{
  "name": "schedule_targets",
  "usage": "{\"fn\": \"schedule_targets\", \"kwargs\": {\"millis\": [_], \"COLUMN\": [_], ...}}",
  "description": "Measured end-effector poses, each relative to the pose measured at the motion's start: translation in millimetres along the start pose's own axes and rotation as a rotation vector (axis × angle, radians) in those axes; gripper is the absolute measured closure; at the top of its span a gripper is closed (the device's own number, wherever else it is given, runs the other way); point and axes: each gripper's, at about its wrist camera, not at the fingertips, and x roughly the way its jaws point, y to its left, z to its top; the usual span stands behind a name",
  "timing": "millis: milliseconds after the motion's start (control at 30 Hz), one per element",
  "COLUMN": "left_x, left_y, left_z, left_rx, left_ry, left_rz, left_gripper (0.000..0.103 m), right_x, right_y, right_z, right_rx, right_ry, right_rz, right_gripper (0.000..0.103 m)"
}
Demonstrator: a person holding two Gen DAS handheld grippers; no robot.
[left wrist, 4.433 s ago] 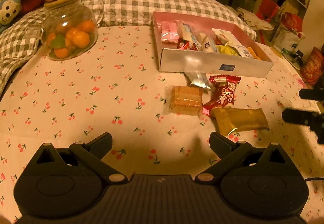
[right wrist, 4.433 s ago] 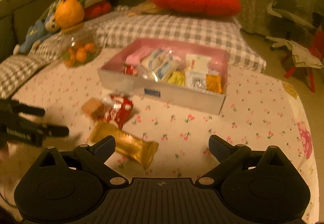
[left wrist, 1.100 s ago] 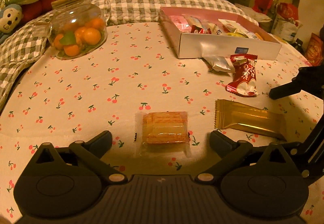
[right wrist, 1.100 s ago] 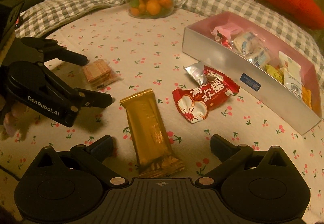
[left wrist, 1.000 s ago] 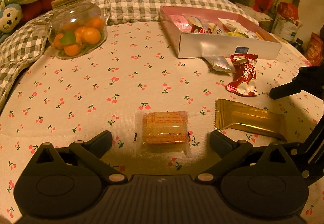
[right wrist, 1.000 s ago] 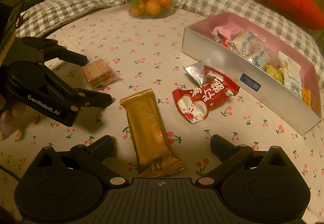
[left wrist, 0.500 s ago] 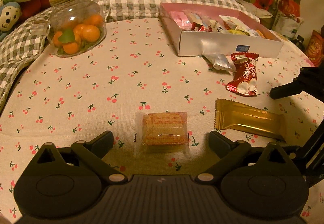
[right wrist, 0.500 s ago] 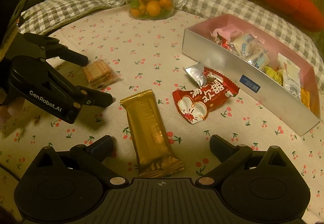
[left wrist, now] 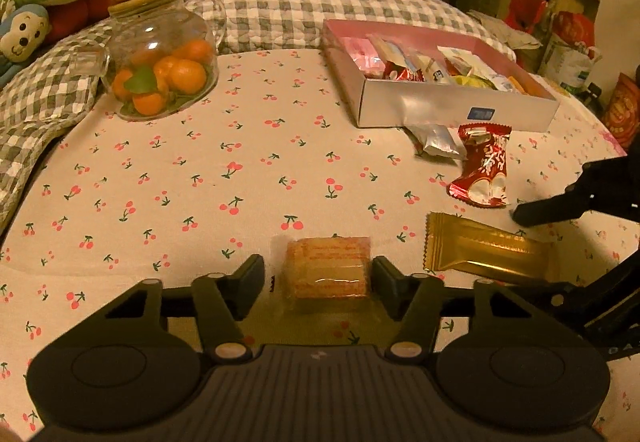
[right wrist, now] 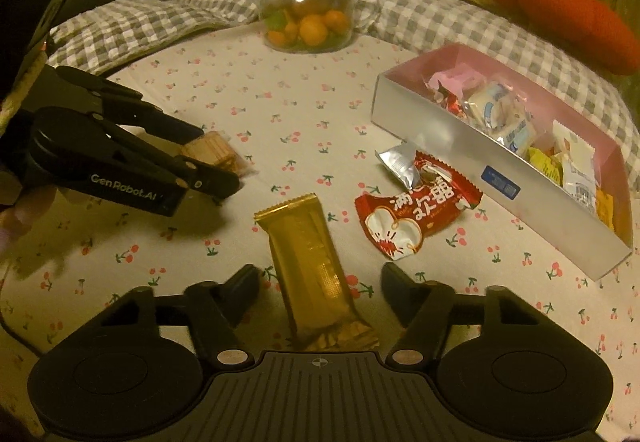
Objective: Organize snacks
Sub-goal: 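Grasp square cake pack with left tool while right tool grasps gold wafer bar, then lift both held snacks and carry them over the pink box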
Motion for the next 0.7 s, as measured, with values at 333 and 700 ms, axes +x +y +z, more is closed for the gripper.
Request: {"fn": "schedule_targets", "kwargs": {"millis": [333, 700], "left_x": [0.0, 0.4], "left_y": [1.0, 1.2], "left_z": [3.5, 7.0], "left_rx": [-0.03, -0.058], "left_ry": [0.013, 0.037], "left_rz": [0.02, 0.026], "left_gripper": [0.063, 0.065], "right_x": [-1.1, -13.1], "right_y": [2.1, -2.0], "right_z": [2.1, 8.8], "right_rx": [0.003, 0.036], "right_ry": [-0.016, -0.047], "right_rz": [-0.037, -0.033], "right_gripper": [0.076, 0.076]}}
